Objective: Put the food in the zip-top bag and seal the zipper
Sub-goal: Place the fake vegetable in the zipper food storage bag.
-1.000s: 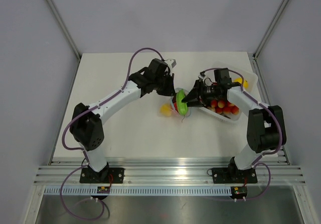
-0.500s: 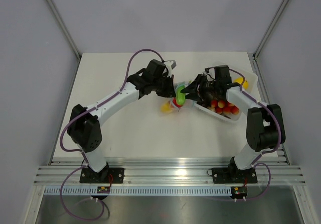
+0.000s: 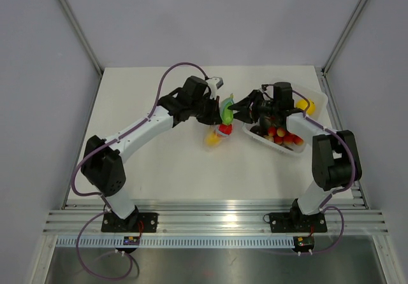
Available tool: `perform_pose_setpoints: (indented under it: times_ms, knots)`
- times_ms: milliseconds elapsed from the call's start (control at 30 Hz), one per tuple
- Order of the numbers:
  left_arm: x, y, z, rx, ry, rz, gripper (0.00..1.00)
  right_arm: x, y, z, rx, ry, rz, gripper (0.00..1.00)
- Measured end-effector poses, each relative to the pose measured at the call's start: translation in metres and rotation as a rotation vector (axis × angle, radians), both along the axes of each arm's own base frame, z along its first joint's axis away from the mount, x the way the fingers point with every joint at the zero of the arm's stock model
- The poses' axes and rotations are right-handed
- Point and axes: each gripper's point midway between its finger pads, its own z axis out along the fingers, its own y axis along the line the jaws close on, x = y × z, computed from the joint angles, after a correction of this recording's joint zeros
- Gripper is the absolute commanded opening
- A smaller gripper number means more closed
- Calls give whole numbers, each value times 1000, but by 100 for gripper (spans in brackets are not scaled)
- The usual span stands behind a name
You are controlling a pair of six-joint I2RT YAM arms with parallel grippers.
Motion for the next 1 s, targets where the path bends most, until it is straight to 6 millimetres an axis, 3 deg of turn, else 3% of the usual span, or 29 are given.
perform_pose_setpoints:
  times_ms: [333, 700, 800, 833, 933, 1000]
  knots:
    - [-2, 3, -3, 20, -11, -15, 0, 2, 3, 5, 36, 5, 1, 31]
    - [-7, 1, -3, 6, 9, -37, 0, -15, 4, -43, -179, 51, 7, 32]
    - [-8, 0, -3, -1, 17, -38, 0, -20, 4, -51, -222, 46, 20, 42]
    - [-9, 0, -2, -4, 21, -40, 0, -21, 5, -53, -237, 45, 23, 57]
    - [-10, -1, -2, -10, 30, -36, 0, -26, 7, -56, -282, 34, 42, 80]
    - [-10, -1, -2, -14, 38, -30, 0, -30, 10, -49, -319, -6, 59, 83]
